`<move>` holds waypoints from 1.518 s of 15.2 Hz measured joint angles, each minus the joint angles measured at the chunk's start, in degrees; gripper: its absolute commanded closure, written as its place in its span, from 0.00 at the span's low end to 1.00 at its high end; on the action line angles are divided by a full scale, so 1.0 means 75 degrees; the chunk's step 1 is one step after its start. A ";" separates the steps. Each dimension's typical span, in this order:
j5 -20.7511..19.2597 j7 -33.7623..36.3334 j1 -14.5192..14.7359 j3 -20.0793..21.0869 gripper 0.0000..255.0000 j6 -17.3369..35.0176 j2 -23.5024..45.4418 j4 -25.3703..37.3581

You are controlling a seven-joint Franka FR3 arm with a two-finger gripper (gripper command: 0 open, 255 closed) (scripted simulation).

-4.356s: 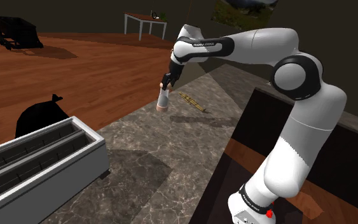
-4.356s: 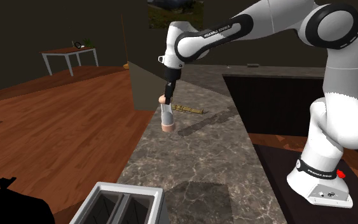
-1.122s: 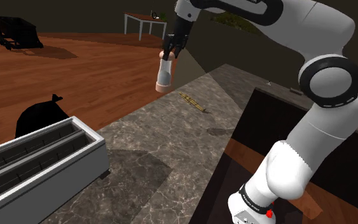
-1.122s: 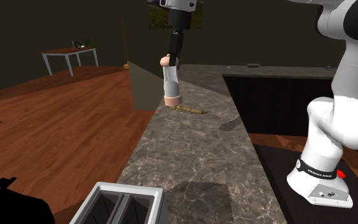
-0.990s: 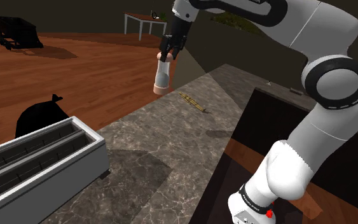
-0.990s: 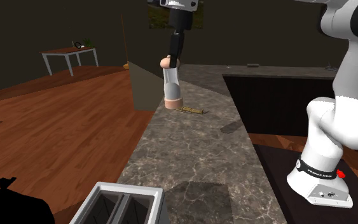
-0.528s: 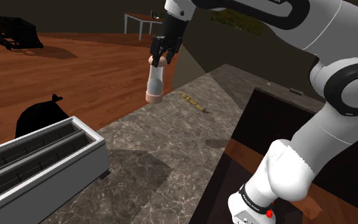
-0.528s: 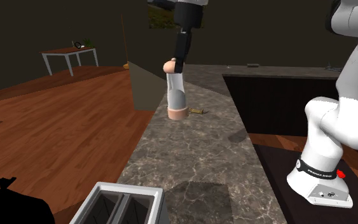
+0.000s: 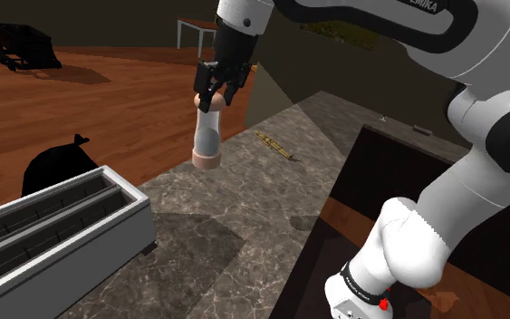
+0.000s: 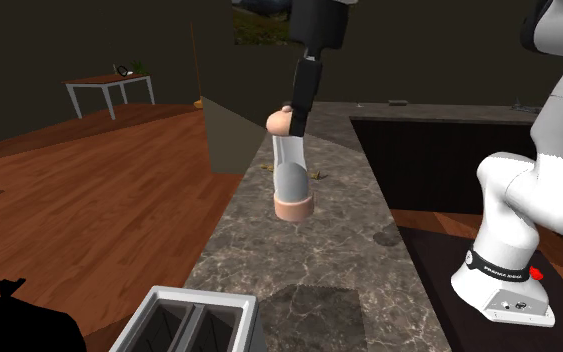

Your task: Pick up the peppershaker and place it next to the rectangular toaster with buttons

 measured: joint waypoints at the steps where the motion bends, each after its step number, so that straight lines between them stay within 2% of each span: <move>1: -0.0026 0.0164 0.0065 0.0096 1.00 -0.0037 0.0069 0.0097; 4: -0.0074 0.0730 0.0305 0.0426 1.00 -0.0065 0.0093 0.0122; 13: -0.0463 0.2545 0.1105 0.1462 1.00 -0.0419 0.0805 0.1023; 17: -0.0766 0.3358 0.1532 0.1884 1.00 -0.0606 0.1319 0.1588; 22: -0.1484 0.4441 0.2357 0.2382 1.00 -0.1192 0.2534 0.3111; 23: -0.1532 0.4558 0.2439 0.2418 1.00 -0.1179 0.2599 0.3132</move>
